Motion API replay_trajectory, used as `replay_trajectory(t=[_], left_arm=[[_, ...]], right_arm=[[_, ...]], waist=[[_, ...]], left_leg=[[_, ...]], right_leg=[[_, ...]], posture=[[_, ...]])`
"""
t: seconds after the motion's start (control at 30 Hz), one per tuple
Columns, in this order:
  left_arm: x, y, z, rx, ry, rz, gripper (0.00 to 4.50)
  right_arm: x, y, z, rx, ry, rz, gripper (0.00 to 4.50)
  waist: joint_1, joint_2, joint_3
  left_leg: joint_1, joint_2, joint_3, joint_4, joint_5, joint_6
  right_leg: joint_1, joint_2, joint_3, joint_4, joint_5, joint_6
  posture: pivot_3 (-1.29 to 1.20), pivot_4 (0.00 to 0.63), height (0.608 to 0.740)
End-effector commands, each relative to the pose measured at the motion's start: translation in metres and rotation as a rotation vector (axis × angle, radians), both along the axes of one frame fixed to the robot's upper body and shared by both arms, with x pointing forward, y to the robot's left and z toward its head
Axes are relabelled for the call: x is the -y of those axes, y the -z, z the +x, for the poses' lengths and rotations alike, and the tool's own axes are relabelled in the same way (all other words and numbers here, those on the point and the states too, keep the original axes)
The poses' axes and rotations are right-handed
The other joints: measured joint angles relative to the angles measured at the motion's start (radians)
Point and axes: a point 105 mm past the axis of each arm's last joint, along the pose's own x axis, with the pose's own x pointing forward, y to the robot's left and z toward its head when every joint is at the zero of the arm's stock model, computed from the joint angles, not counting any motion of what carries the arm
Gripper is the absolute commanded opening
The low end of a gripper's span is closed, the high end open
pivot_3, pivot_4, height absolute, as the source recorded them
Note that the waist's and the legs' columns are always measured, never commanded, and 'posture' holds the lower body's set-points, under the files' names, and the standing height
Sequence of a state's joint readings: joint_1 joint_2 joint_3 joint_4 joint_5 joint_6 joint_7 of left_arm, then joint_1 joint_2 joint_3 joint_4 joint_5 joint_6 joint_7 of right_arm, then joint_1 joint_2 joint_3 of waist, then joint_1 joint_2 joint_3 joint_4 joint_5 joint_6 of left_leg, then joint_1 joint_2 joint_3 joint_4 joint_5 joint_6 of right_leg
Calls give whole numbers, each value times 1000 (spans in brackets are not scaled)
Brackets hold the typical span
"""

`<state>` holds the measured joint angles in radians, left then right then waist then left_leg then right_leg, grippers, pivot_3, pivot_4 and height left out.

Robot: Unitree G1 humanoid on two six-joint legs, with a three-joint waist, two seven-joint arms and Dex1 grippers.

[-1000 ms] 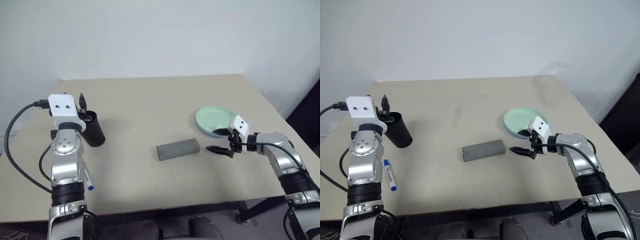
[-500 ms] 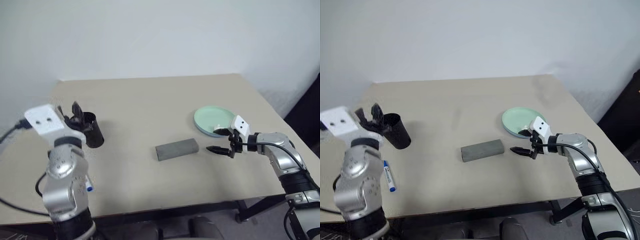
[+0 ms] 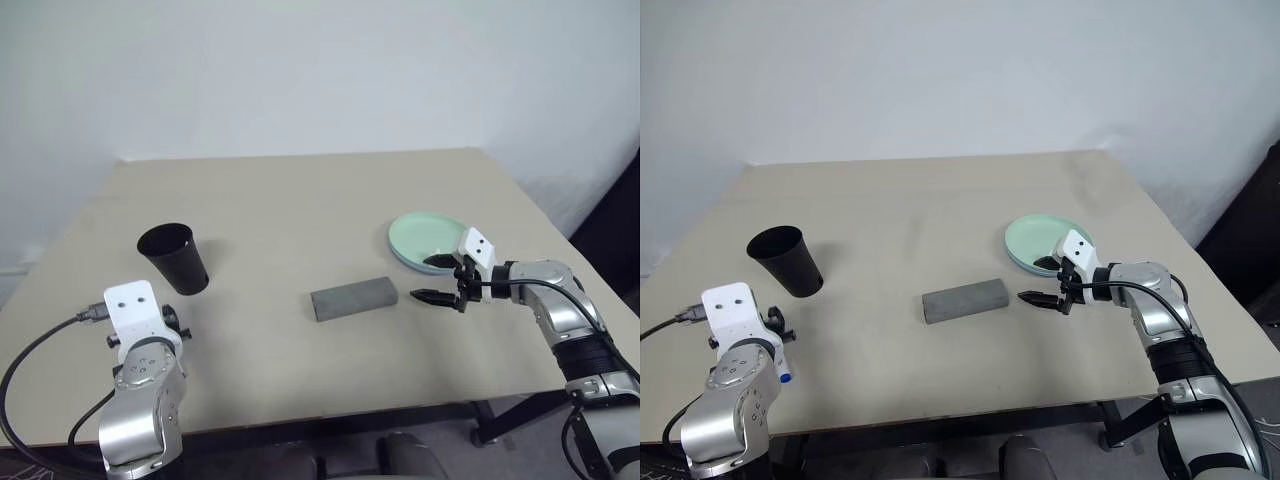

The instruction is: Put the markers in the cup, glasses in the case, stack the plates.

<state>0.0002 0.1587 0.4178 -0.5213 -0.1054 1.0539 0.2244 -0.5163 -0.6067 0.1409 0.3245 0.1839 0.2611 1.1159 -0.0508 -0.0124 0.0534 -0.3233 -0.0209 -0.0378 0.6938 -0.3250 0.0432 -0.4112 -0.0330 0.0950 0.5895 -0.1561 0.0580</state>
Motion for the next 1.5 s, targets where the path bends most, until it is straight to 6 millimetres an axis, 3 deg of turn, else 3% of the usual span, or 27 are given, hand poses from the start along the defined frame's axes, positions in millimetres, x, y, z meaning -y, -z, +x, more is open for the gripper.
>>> replay_trajectory(t=[0.03, 0.2, 0.3, 0.4, 0.57, 0.7, 0.83, 0.93, 1.03, 1.07, 1.17, 1.33, 1.5], left_arm=[[-1, 6, 2, -32, -9, -83, 2162], [7, 18, 3, -96, 5, -189, 1993], [8, 18, 5, -93, 2, -198, 1261], [10, 16, 7, -82, 2, -200, 216], [13, 13, 10, -74, 40, -183, 140], [43, -11, 34, 70, 333, -111, 140], [99, -30, 41, 159, 811, 44, 140], [109, -39, 47, 220, 948, 129, 140], [113, -67, 67, 363, 998, 180, 140], [112, -72, 70, 392, 1002, 199, 140], [82, -117, 95, 569, 817, 374, 140], [39, -156, 111, 715, 586, 522, 140], [10, -160, 120, 718, 435, 602, 140]], right_arm=[[-2, -15, 4, 60, -11, 9, 4500], [1, -15, 3, 64, 0, 9, 4500], [1, -14, 2, 64, 4, 10, 4500], [1, -14, 2, 63, 6, 10, 4500], [2, -14, 1, 65, 7, 10, 4500], [1, -14, 1, 65, 6, 10, 4500], [-1, -14, 2, 64, 0, 10, 4500], [-3, -15, 4, 65, -3, 10, 4500], [-4, -16, 5, 67, -6, 12, 4500], [-5, -16, 5, 68, -7, 12, 4500], [-3, -16, 4, 70, -2, 12, 4500], [0, -15, 3, 68, 6, 10, 4500], [0, -17, 3, 72, 11, 10, 4500]], waist=[[0, 0, 0], [0, 0, 0], [0, 0, 0], [0, 1, 0], [0, 1, 0], [1, 0, 0], [0, 1, 0], [0, 1, 0], [1, 1, 1], [1, 1, 1], [1, 1, 0], [1, 1, 0], [3, 1, 0]], left_leg=[[0, 0, 0, 0, 0, 0], [0, 0, 0, 0, 0, 0], [0, 0, 0, 0, 0, 0], [0, 0, 0, -1, 0, 0], [0, 0, 0, -1, 0, -1], [0, 0, 0, -1, 0, -1], [0, 0, 1, -1, 0, -1], [-1, 0, 2, -2, 0, -1], [-1, 1, 1, -2, 0, -1], [-1, 1, 1, -2, 1, -1], [-1, 1, 1, -2, 1, -1], [-1, 0, 1, -3, 1, -1], [-2, 0, 1, -4, 1, -1]], right_leg=[[0, 0, 0, 0, 0, 0], [0, 0, 0, 0, 0, 0], [0, 0, 0, 0, 0, 0], [0, 0, 0, 0, 0, 0], [0, 0, 0, 0, 0, 0], [0, 0, 0, 0, 0, 0], [-1, 0, 1, 0, -1, -2], [-2, -1, 1, 0, -1, -2], [-3, 0, 1, 0, -1, -2], [-2, 0, 0, 0, -1, -2], [-1, 0, 0, 0, -1, -2], [-3, 0, 1, -1, 1, 0], [-3, -1, 0, -1, 3, -4]], posture=[[0, 0, 740], [0, 0, 740], [0, 0, 740], [0, 0, 740], [0, 0, 740], [0, 0, 740], [0, 0, 740], [0, 0, 740], [0, 0, 740], [0, 0, 740], [0, 0, 740], [0, 0, 740], [0, 0, 740]])
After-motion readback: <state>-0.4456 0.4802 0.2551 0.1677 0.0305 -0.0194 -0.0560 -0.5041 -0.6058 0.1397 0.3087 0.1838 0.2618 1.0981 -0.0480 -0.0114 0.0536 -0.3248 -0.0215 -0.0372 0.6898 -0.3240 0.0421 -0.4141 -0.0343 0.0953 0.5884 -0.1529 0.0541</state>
